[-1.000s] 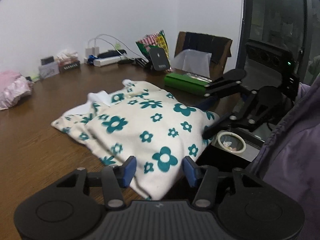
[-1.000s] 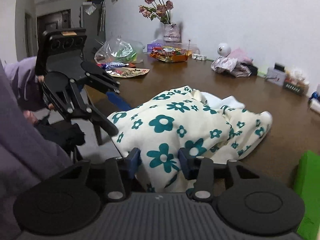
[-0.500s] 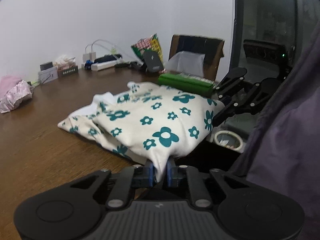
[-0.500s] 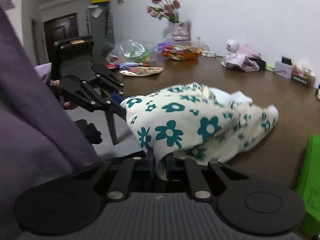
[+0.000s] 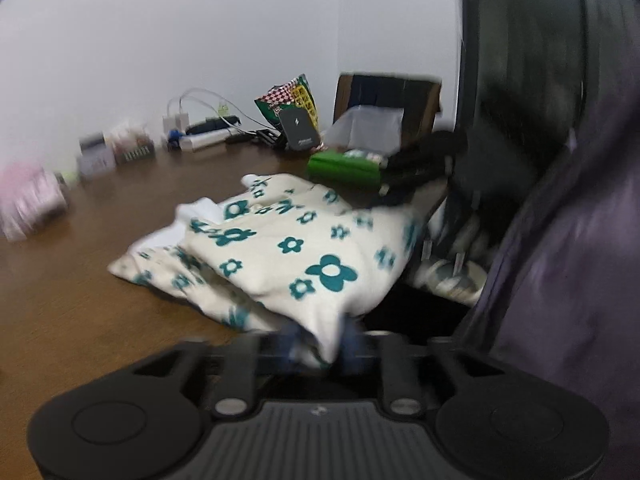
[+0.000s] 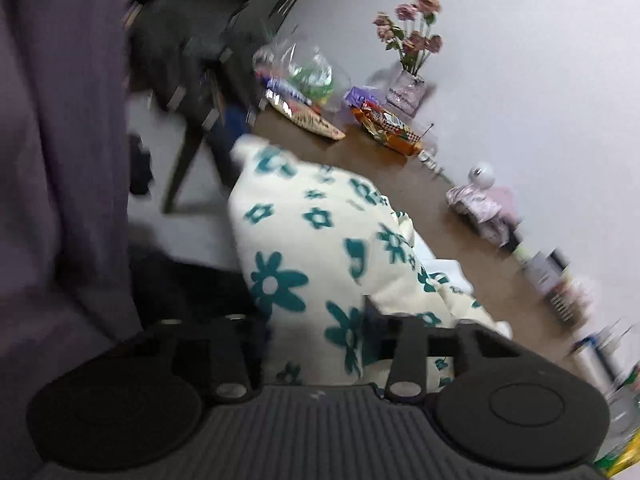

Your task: Fold clothes

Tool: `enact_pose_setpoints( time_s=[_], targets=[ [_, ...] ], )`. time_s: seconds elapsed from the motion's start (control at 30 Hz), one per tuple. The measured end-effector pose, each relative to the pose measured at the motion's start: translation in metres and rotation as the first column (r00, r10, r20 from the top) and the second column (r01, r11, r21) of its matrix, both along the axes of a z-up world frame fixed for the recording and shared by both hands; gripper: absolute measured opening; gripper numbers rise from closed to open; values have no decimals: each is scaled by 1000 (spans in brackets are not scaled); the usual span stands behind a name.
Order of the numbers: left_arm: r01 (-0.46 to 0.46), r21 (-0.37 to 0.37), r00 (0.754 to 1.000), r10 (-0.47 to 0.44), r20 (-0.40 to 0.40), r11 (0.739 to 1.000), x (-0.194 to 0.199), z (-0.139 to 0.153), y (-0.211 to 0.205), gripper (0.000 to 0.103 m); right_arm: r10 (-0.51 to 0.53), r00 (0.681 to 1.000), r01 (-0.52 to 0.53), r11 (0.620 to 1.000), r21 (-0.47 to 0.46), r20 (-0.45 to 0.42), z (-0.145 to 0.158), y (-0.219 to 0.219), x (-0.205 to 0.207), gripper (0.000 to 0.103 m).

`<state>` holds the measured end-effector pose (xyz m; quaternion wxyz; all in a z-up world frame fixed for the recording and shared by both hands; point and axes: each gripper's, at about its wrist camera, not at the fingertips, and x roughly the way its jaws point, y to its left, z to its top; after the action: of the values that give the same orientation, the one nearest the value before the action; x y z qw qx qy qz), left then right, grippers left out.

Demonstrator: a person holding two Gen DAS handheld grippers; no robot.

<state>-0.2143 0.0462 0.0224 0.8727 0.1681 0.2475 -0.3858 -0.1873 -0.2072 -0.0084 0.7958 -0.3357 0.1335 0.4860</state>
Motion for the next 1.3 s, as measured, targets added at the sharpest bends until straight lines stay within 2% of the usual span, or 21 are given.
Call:
enact_pose_setpoints(
  time_s=[0.1, 0.2, 0.33, 0.43, 0.47, 0.5, 0.53, 0.57, 0.6, 0.67, 0.7, 0.73, 0.8, 0.9, 0.97, 1.03, 1.1, 1.17, 1.2, 1.23, 1.3],
  targets=[
    [1, 53, 973, -13, 231, 999, -21, -7, -8, 83, 27, 991, -22, 999, 42, -133, 15, -8, 12, 27],
    [40, 137, 913, -92, 397, 990, -31, -11, -18, 97, 62, 970, -46, 996, 72, -237, 26, -14, 22, 26],
    [120, 205, 893, -196, 405, 971, -25, -19, -27, 96, 97, 919, -52, 991, 126, -381, 41, -21, 42, 26],
    [153, 251, 881, -247, 403, 956, -14, -24, -33, 93, 156, 863, -75, 980, 183, -480, 51, -29, 53, 26],
    [169, 247, 885, -257, 389, 954, -8, -25, -34, 87, 168, 851, -84, 979, 186, -497, 53, -29, 54, 26],
    [189, 233, 894, -266, 360, 954, -1, -24, -34, 74, 174, 848, -97, 979, 178, -501, 54, -27, 52, 26],
    [208, 208, 915, -265, 305, 956, 9, -24, -31, 64, 174, 849, -102, 980, 169, -499, 55, -26, 50, 27],
    [225, 180, 932, -266, 248, 958, 18, -23, -29, 43, 172, 852, -105, 981, 161, -495, 56, -25, 48, 28],
    [235, 133, 946, -258, 195, 963, 27, -22, -24, 38, 162, 862, -96, 983, 158, -481, 56, -25, 47, 34],
    [234, 16, 965, -234, 122, 972, 40, -21, -12, 32, 160, 884, -91, 980, 175, -439, 58, -29, 40, 52],
    [232, -27, 969, -229, 91, 972, 44, -22, -7, 31, 173, 897, -99, 976, 196, -407, 57, -34, 34, 75],
    [229, -77, 973, -226, 53, 970, 50, -22, -1, 30, 172, 915, -99, 972, 211, -365, 54, -39, 29, 93],
    [216, -176, 975, -223, -23, 960, 62, -22, 10, 27, 152, 932, -84, 974, 212, -330, 46, -40, 30, 94],
    [164, -319, 960, -225, -165, 933, 87, -22, 22, 26, 141, 929, -66, 973, 220, -343, 33, -39, 40, 94],
    [114, -383, 938, -226, -261, 917, 103, -21, 30, 26, 146, 932, -66, 968, 240, -332, 27, -36, 46, 92],
    [103, -403, 922, -239, -304, 909, 113, -19, 33, 26, 138, 939, -45, 957, 286, -315, 26, -34, 56, 91],
    [84, -428, 897, -255, -360, 900, 120, -19, 37, 26, 135, 905, 16, 937, 349, -404, 26, -36, 77, 90],
    [42, -452, 866, -258, -428, 891, 130, -21, 43, 27, 139, 862, 82, 911, 405, -488, 25, -37, 99, 82],
    [9, -461, 847, -252, -468, 887, 137, -22, 46, 29, 145, 832, 120, 895, 430, -535, 25, -38, 110, 65],
    [-36, -465, 833, -230, -503, 884, 144, -24, 51, 33, 167, 766, 177, 874, 453, -620, 20, -41, 122, 47],
    [-117, -467, 812, -186, -553, 876, 153, -25, 58, 46, 217, 616, 295, 828, 477, -758, 10, -46, 146, 40]
  ],
)
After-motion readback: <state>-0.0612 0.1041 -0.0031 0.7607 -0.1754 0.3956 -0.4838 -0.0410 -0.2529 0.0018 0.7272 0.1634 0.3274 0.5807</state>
